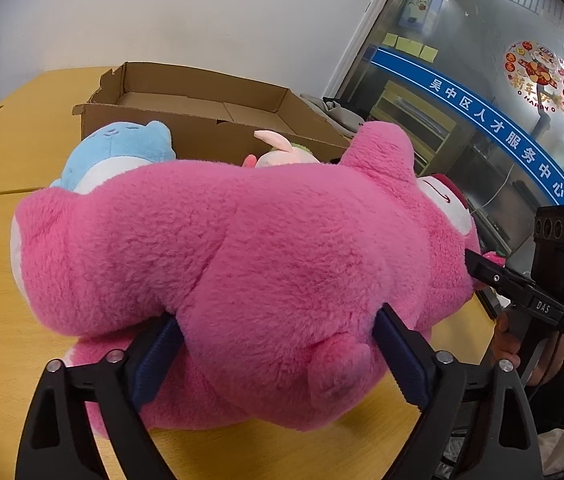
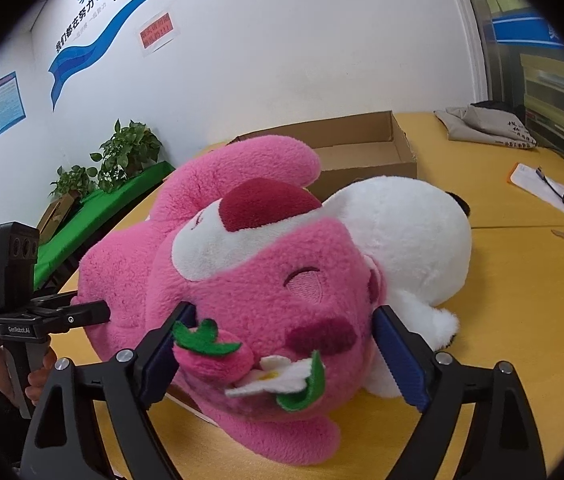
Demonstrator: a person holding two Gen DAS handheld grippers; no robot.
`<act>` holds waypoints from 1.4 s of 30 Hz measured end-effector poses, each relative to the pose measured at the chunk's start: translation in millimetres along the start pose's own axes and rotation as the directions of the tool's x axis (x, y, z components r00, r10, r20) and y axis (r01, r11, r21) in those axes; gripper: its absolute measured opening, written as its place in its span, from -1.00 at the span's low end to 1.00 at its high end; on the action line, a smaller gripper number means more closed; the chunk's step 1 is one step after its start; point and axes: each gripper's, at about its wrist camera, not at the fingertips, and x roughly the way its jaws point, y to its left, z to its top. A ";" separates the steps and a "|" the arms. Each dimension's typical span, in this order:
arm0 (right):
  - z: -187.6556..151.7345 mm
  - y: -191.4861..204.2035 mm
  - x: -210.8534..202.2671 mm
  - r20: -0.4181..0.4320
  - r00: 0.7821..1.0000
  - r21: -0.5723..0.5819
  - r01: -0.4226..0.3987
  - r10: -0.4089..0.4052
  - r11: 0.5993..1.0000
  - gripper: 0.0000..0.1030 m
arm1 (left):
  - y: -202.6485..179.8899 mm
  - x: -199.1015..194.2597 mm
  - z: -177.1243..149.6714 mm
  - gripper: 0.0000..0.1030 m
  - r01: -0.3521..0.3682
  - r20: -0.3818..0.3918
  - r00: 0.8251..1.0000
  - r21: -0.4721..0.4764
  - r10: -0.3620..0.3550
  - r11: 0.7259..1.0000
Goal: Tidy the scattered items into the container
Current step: 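Lower both tools onto the pink bear plush and close both grippers, then lift the pink bear with both grippers and carry it into the box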
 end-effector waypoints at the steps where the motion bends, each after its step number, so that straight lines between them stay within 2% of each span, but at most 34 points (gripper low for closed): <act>1: 1.4 1.9 -0.9 0.001 1.000 -0.014 0.009 -0.009 1.000 0.73 | 0.9 0.0 -0.1 0.97 0.003 0.000 1.000 -0.005 -0.003 1.000; 8: 6.6 24.3 -9.0 0.047 0.989 -0.121 0.146 -0.142 0.982 0.84 | -0.1 -8.6 -1.5 0.98 0.012 0.026 1.000 -0.001 -0.012 1.000; 12: 5.0 27.0 -11.2 0.063 0.981 -0.120 0.192 -0.186 0.974 0.98 | -5.0 -13.5 -1.5 0.98 0.004 0.041 0.999 0.006 -0.004 1.000; 19: 2.9 20.9 -11.2 0.041 0.986 -0.069 0.165 -0.162 0.984 0.99 | -9.2 -14.4 -0.8 0.98 -0.020 0.050 0.999 0.006 0.020 1.000; 22: 4.5 18.2 -0.1 0.025 0.992 -0.062 0.124 -0.123 0.990 0.99 | -13.3 -8.9 0.0 0.98 -0.057 0.062 0.997 0.040 0.055 0.998; 23: 5.4 16.2 8.3 0.010 0.995 -0.059 0.099 -0.098 0.993 0.99 | -14.5 -6.5 0.2 0.96 -0.071 0.061 0.996 0.045 0.069 0.996; 25: 6.1 12.4 21.4 -0.034 0.997 -0.027 0.062 -0.063 0.998 0.97 | -17.5 -4.9 0.5 0.80 -0.078 0.056 0.996 0.045 0.076 0.996; 27: 5.9 12.3 27.5 -0.041 0.998 -0.011 0.049 -0.050 0.999 0.90 | -18.6 -9.2 0.6 0.62 -0.074 0.063 0.995 0.041 0.071 0.996; 29: 4.3 18.7 25.6 -0.019 0.998 -0.048 0.061 -0.062 0.997 0.65 | -15.2 -15.8 0.8 0.47 -0.054 0.067 0.996 0.009 0.054 0.998; 31: 4.0 22.3 21.0 -0.002 0.998 -0.066 0.058 -0.058 0.996 0.48 | -15.3 -21.6 1.3 0.28 -0.045 0.072 0.996 -0.005 0.046 0.999; 34: 6.7 30.6 8.2 0.035 0.998 -0.095 0.057 -0.054 0.994 0.30 | -26.0 -34.5 4.8 0.21 -0.070 0.090 0.994 0.013 0.068 0.997; 37: 14.5 36.4 -5.3 0.064 0.997 -0.096 0.038 -0.032 0.995 0.24 | -35.6 -51.7 15.5 0.21 -0.078 0.133 0.988 0.032 0.073 0.996; 42: 53.0 32.2 -20.1 0.117 0.993 -0.045 -0.023 0.028 0.999 0.24 | -47.7 -66.6 65.1 0.21 -0.103 0.196 0.977 0.085 0.084 0.991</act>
